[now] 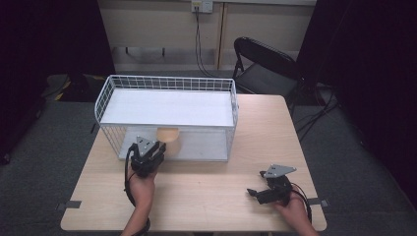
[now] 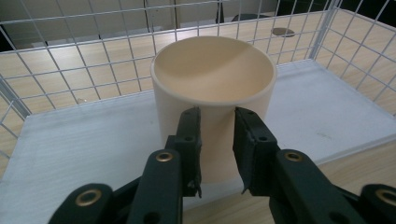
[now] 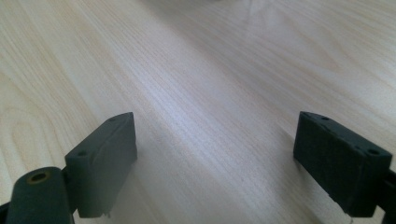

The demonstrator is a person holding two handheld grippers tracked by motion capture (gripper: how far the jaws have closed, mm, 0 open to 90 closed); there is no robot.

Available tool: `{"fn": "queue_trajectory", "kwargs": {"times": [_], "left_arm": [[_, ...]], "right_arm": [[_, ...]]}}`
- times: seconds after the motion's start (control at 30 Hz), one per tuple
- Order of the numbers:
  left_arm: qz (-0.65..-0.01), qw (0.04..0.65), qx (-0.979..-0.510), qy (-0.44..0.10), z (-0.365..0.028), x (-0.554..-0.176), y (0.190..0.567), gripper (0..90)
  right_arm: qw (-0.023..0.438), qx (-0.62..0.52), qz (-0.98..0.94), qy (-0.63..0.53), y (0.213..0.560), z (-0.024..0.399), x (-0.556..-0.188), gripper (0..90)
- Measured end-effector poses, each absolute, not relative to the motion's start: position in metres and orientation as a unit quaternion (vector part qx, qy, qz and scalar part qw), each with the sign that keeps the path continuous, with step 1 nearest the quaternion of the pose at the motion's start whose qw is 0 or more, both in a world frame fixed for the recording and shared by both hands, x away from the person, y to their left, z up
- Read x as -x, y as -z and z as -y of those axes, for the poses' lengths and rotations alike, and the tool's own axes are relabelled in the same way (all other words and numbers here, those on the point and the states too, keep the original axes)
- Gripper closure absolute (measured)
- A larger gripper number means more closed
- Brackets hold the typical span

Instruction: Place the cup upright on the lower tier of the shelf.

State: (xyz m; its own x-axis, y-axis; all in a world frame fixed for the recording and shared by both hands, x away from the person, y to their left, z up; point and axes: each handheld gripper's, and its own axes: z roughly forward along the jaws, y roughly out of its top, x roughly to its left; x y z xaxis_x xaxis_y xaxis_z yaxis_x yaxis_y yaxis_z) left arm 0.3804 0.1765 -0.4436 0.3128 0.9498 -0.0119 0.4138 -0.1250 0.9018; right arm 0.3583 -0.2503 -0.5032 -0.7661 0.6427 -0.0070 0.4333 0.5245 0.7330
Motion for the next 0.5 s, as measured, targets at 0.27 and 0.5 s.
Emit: {"fn": "queue_trajectory", "kwargs": {"times": [0.27, 0.5], "left_arm": [[-0.501, 0.435, -0.680, -0.311, -0.1752, -0.3821, 0.4447, 74.6], [-0.495, 0.446, -0.681, -0.304, -0.1760, -0.3794, 0.4467, 49.4]], "right_arm": [[0.140, -0.312, -0.862, -0.375, 0.5032, 0.2503, -0.3582, 12.7], [0.140, -0.312, -0.862, -0.375, 0.5032, 0.2502, -0.3582, 12.7]]}}
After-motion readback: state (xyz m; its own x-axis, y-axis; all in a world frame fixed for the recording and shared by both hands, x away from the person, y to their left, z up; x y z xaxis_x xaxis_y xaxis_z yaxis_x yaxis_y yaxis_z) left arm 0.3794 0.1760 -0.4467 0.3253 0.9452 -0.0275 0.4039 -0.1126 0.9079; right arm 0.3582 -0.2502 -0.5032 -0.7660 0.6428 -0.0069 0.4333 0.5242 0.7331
